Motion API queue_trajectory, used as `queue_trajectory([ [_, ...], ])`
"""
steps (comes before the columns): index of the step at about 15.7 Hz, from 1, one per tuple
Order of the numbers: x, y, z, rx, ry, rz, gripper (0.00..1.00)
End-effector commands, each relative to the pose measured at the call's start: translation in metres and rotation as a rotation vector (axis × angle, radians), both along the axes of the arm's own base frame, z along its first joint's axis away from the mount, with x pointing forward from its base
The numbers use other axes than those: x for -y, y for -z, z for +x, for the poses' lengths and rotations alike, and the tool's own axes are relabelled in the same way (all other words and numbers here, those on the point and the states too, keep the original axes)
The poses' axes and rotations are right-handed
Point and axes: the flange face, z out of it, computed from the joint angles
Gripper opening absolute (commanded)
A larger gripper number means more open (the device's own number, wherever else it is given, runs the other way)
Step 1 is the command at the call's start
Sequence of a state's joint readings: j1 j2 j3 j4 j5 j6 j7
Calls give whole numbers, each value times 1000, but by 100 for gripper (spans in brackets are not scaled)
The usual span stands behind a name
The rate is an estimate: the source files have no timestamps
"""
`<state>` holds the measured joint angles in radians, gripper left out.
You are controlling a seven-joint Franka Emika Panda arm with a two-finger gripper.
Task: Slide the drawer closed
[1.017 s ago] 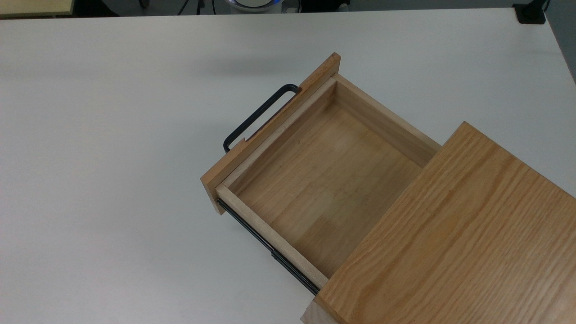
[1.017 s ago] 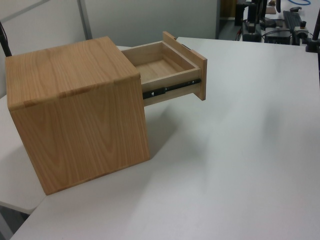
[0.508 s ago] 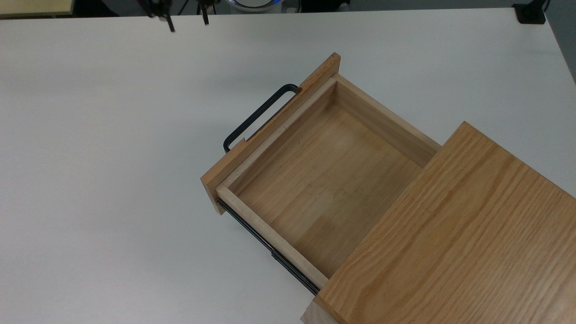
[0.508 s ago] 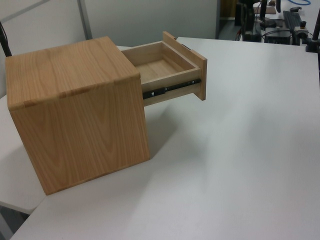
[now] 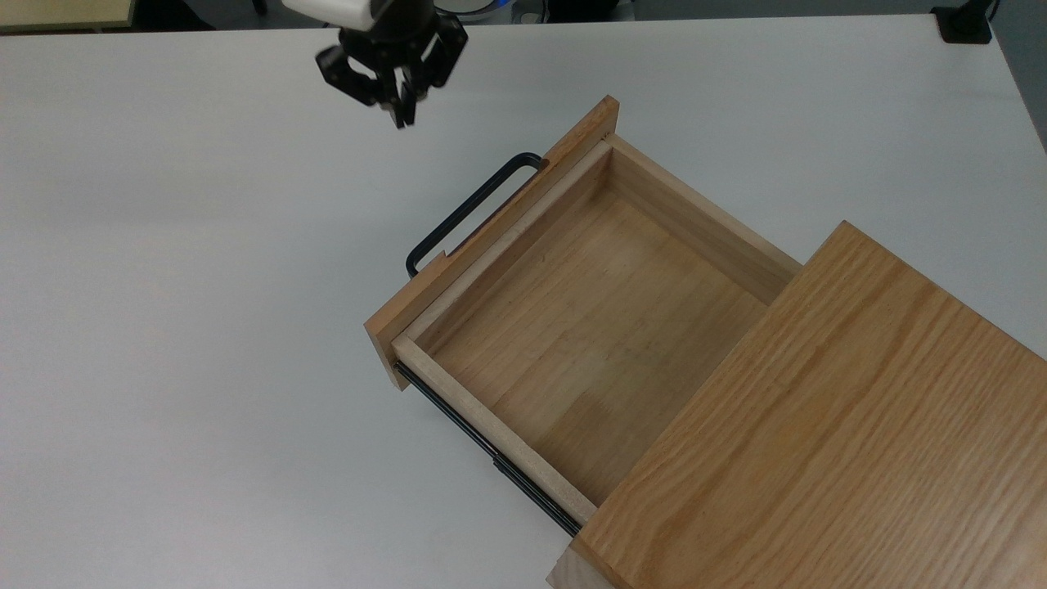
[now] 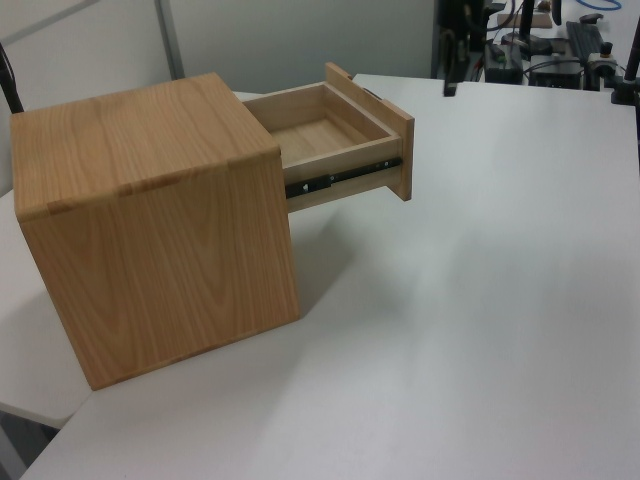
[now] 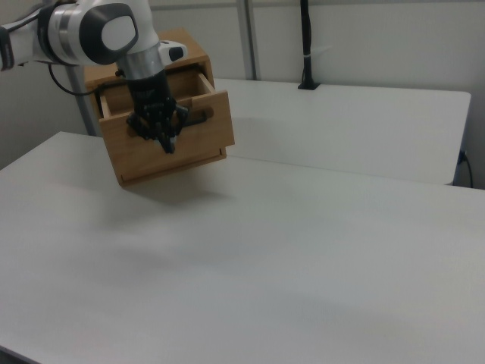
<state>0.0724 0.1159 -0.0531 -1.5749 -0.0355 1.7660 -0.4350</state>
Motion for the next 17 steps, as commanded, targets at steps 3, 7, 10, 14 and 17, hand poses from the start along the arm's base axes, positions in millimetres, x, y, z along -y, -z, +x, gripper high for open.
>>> queue_trajectory([
  [3,-32,12,53,60,-66,-14,0],
  [7,-51,27,77,138,-88,-13,0],
  [10,-59,21,89,177,-82,-4,0],
  [14,-87,14,95,258,2,38,0],
  [17,-116,22,102,296,31,62,0],
])
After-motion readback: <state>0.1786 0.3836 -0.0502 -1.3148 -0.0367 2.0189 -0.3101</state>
